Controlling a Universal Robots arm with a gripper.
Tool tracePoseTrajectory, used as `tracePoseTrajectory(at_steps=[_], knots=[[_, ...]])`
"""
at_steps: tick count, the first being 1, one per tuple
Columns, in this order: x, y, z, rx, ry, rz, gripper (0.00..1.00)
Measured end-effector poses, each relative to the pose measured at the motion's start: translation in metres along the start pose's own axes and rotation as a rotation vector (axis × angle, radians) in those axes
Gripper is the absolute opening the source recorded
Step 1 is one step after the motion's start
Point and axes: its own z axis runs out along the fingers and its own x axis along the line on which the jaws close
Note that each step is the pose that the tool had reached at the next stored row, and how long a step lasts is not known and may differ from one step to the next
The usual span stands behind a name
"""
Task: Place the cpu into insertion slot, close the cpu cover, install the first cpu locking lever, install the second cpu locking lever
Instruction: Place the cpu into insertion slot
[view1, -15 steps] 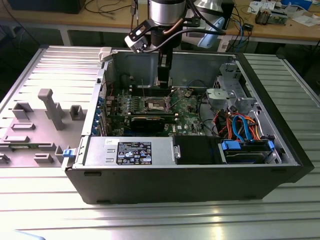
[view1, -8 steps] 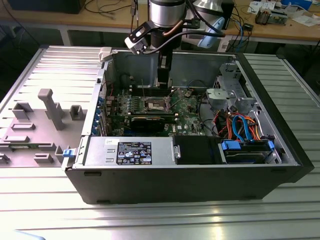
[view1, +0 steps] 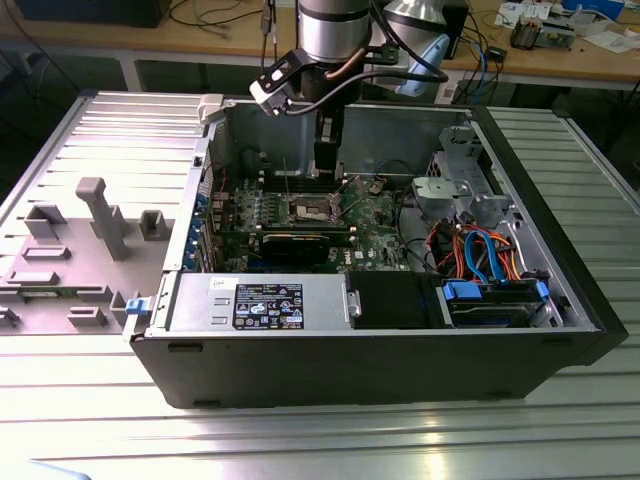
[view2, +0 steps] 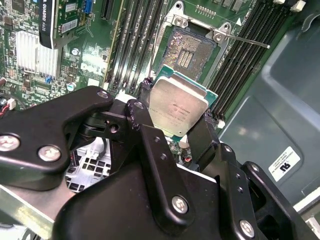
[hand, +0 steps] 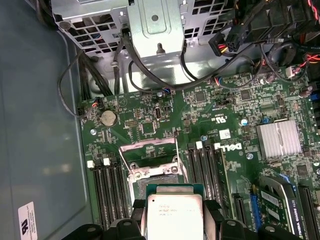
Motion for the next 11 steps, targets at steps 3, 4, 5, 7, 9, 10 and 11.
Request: tracePoseTrajectory(at_steps=[3, 4, 5, 7, 9, 10, 11], knots=[[0.0000, 0.0000, 0.0003, -0.0001, 0.0002, 0.000, 0.54], [0.0000, 0.0000, 0.0003, -0.0001, 0.0001, 0.000, 0.54], [0.0000, 0.0000, 0.0003, -0.0001, 0.0002, 0.000, 0.54], [0.0000, 0.0000, 0.0004, -0.0001, 0.0002, 0.000, 0.54], [0.0000, 0.0000, 0.0004, -0.0001, 0.0002, 0.000, 0.54], [0.0000, 0.0000, 0.0004, 0.0000, 0.0001, 0.000, 0.54], [0.0000, 0.0000, 0.0004, -0.0001, 0.0001, 0.000, 0.54]])
